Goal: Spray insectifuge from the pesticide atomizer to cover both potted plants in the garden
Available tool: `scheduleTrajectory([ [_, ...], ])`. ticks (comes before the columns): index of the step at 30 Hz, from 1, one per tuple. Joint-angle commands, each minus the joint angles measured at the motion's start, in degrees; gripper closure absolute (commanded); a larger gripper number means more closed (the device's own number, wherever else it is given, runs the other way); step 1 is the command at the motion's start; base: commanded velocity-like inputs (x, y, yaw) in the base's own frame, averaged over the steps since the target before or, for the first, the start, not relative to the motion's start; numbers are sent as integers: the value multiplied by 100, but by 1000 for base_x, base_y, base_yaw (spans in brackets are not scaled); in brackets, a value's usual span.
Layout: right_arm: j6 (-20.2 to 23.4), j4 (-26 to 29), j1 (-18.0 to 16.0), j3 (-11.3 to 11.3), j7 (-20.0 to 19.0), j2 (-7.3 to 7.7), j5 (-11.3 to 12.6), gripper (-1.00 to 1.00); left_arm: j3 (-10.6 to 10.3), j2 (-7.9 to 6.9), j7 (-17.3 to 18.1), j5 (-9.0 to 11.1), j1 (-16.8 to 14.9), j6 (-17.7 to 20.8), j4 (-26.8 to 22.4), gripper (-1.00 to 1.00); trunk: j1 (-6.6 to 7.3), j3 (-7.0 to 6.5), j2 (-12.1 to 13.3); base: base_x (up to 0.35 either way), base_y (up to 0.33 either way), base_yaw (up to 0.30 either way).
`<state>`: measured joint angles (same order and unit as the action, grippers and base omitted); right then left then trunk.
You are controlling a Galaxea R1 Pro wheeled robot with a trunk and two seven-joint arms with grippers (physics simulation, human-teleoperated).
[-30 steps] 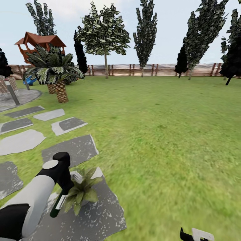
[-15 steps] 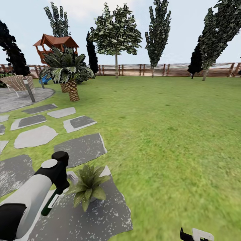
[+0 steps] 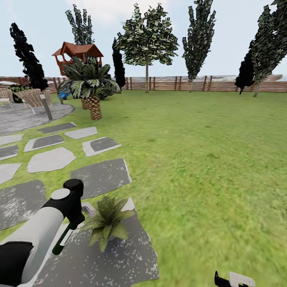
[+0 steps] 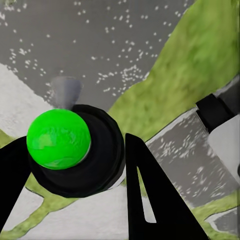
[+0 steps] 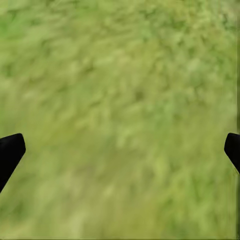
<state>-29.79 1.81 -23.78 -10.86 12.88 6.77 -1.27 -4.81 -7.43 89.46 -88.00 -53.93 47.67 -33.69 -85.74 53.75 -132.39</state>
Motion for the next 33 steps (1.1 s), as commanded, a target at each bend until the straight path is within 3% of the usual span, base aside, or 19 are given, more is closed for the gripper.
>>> scheduleTrajectory([
  [1, -18, -5, -4, -21, 4, -1, -14, -100, -29, -3, 54, -33, -3, 59, -6, 100, 0, 6, -2, 118, -250, 2],
  [8, -18, -5, -4, -21, 4, -1, -14, -100, -29, 4, 54, -38, 4, 67, -6, 100, 0, 6, -2, 89, -259, 21],
  [18, -18, -5, -4, -21, 4, -1, -16, -100, -29, 13, 54, -41, 6, 67, -6, 100, 0, 6, -2, 19, -269, 249],
  [31, -18, -5, -4, -21, 4, -1, -19, -100, -51, 22, 54, -35, 25, 18, 61, 100, 0, 6, -2, 213, -212, 106],
  [33, -18, -5, -4, -21, 4, -1, -18, -100, -163, 22, 54, -30, 24, 11, 65, 100, 0, 6, -2, 238, -170, 273],
])
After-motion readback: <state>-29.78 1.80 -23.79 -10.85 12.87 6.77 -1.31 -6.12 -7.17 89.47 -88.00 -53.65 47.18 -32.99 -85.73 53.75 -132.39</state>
